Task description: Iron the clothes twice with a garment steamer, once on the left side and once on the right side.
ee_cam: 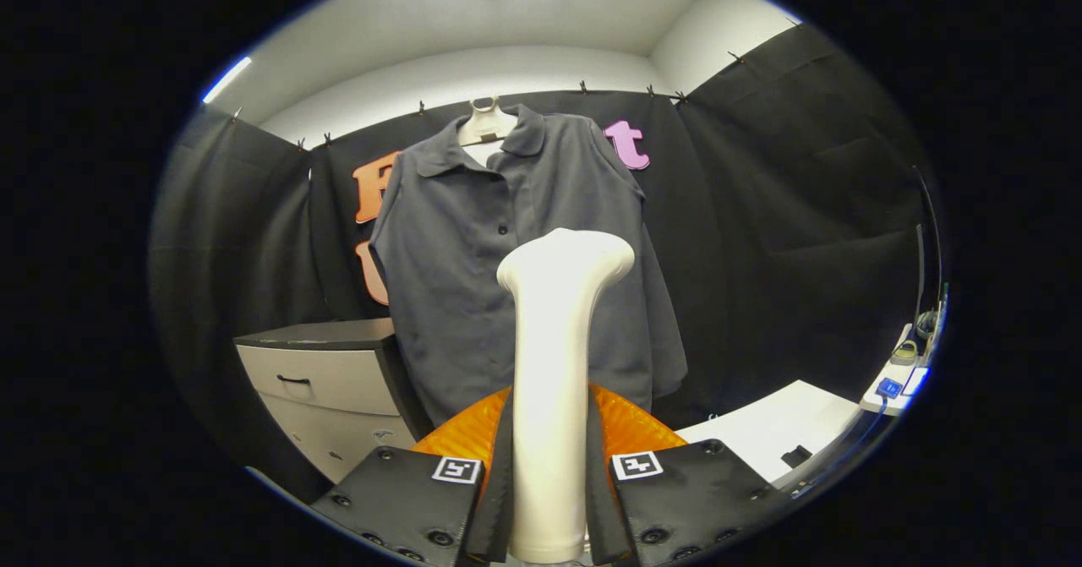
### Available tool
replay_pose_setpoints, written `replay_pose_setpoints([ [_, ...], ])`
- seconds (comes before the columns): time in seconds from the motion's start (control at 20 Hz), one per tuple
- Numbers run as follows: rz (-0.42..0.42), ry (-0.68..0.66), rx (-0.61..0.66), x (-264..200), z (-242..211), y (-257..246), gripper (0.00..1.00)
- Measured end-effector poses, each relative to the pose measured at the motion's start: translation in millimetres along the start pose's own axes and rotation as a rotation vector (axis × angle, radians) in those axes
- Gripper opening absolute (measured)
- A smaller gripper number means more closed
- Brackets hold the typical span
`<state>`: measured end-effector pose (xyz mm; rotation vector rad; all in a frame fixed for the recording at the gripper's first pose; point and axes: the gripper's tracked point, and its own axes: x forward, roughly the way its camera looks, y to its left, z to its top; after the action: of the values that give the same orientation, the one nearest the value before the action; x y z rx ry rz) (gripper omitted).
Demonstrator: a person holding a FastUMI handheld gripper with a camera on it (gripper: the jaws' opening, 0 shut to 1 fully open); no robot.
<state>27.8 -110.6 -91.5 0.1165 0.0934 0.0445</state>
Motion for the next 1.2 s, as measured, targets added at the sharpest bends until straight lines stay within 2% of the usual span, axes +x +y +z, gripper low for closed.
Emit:
replay_pose_setpoints([
  [0.2, 0.060, -0.092, -0.002, -13, 45, 30, 0.42],
  [0.55, 0.094, -0.185, -0.022, -37, 96, 60, 0.42],
  [1.2, 0.132, -0.237, -0.050, -52, 119, 78, 0.42],
])
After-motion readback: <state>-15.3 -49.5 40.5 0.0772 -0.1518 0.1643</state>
